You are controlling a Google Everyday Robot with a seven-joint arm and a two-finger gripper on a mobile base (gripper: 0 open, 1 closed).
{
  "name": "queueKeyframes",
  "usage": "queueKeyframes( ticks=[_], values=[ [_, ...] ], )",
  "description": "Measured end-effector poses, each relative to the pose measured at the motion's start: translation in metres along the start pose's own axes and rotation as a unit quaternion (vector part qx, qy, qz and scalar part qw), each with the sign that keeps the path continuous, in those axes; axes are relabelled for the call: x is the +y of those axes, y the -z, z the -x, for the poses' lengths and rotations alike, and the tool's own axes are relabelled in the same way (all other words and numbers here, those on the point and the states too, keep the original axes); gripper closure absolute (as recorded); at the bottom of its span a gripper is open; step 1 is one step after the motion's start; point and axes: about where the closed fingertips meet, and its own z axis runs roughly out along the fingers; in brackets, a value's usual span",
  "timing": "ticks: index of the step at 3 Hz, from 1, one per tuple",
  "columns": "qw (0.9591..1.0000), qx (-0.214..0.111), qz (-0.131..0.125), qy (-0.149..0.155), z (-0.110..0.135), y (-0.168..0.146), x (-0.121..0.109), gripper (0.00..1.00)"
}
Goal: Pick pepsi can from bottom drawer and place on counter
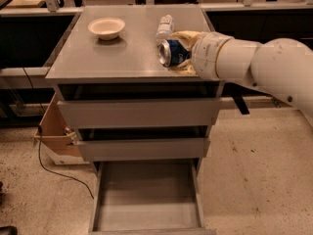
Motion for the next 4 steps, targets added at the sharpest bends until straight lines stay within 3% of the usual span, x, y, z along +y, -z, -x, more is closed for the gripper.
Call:
queueKeyframes(
  ticks=[1, 3, 4],
  values=[
    [1.0, 0.002, -0.001, -0.007, -0.014, -0.028, 0.004, 1.0],
    [0.9984, 0.02, 0.001, -0.052, -0.059, -0.112, 0.026, 1.0],
    [0.9966, 0.025, -0.001, -0.078, -0.071, -0.138, 0.028, 0.86]
  ],
)
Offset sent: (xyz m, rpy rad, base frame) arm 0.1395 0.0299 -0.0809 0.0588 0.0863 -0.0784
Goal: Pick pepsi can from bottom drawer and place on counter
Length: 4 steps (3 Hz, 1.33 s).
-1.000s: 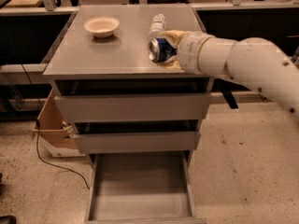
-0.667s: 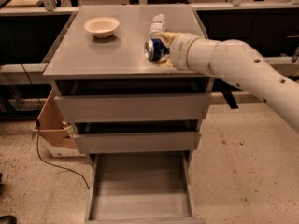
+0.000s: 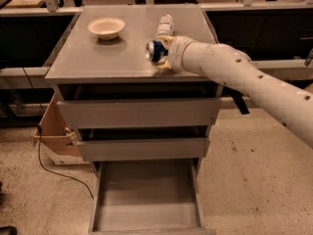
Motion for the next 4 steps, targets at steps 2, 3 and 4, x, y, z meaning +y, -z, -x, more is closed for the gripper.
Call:
queueKeyframes(
  ticks=[2, 3, 4],
  values=[
    [0.9997, -0.002, -0.005, -0.026, -0.003, -0.025, -0.008, 0.39],
    [0.9995, -0.002, -0.003, -0.03, -0.003, -0.031, -0.007, 0.16],
    [0.9995, -0.002, -0.003, -0.031, -0.003, -0.031, -0.007, 0.0]
  ],
)
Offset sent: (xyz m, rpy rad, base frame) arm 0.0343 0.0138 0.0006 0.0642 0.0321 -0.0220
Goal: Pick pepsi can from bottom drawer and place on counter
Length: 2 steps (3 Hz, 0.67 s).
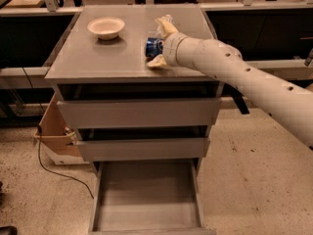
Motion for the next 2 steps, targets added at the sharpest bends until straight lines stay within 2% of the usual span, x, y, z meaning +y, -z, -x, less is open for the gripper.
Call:
queueKeyframes(
  ticks=[2],
  values=[
    [1.0, -0.001, 0.001, 0.001, 0.0022, 0.0052, -0.0078, 0.0]
  ],
)
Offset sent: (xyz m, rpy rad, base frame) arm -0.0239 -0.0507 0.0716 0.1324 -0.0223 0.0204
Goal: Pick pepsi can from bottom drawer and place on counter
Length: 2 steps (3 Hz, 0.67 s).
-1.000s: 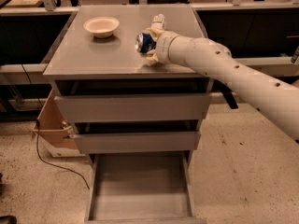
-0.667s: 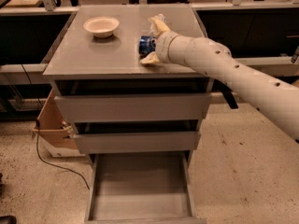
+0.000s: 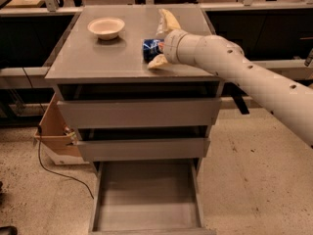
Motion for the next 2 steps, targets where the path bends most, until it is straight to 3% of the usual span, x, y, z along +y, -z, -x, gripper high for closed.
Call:
queueKeyframes(
  ticks=[1, 2],
  values=[
    [0.9993, -0.011, -0.036, -0.005, -0.001, 0.055, -0.055, 0.23],
    [0.9982, -0.005, -0.06, 0.001, -0.006, 0.098, -0.091, 0.17]
  ],
)
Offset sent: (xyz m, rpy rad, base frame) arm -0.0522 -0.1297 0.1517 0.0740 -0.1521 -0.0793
